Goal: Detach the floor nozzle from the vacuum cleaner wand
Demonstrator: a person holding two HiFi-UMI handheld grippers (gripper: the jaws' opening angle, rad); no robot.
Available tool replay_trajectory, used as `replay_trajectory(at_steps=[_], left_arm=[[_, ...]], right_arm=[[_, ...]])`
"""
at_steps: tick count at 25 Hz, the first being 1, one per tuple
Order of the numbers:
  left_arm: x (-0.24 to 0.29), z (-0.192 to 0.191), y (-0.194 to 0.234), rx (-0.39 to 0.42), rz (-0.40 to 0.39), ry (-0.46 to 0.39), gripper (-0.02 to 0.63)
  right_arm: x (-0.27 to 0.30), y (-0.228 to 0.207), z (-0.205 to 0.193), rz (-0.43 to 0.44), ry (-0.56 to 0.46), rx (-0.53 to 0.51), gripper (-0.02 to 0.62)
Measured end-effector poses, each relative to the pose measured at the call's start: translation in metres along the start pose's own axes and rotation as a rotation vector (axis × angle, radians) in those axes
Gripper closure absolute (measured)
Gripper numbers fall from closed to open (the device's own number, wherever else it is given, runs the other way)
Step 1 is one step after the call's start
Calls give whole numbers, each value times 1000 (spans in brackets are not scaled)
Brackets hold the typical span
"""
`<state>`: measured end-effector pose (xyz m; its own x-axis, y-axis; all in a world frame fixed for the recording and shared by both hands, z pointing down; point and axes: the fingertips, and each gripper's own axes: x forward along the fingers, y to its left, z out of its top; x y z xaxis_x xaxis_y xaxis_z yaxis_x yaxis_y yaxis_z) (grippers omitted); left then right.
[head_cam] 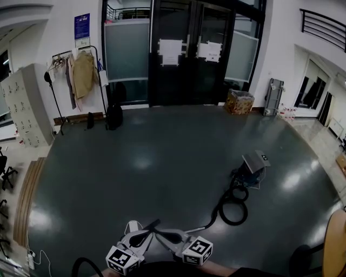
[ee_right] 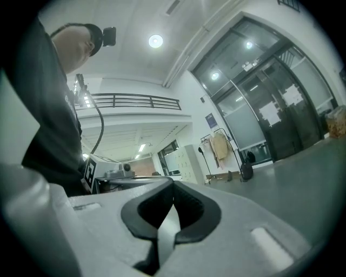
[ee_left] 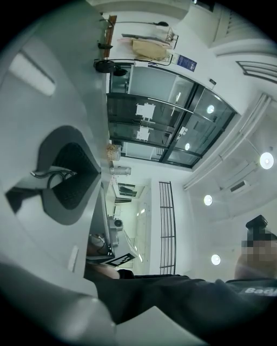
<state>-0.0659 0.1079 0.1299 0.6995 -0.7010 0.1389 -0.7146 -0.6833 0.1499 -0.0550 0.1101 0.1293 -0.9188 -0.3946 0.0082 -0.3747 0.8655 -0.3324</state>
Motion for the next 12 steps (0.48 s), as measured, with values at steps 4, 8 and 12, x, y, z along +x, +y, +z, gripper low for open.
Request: replay_trajectory(at_steps=[4,8,12], left_arm=[[-3,-3,-3,-3,-11,3,604],[-3,-8,-5,-13,-18,3,604],[-4,-8,-7,-18,-30,5,604]], right_arm=[[-1,4,-3,-8,8,2,595],[-4,2,-7,-23,12,8,595],[-4,5,-8,-26,15,10,594]])
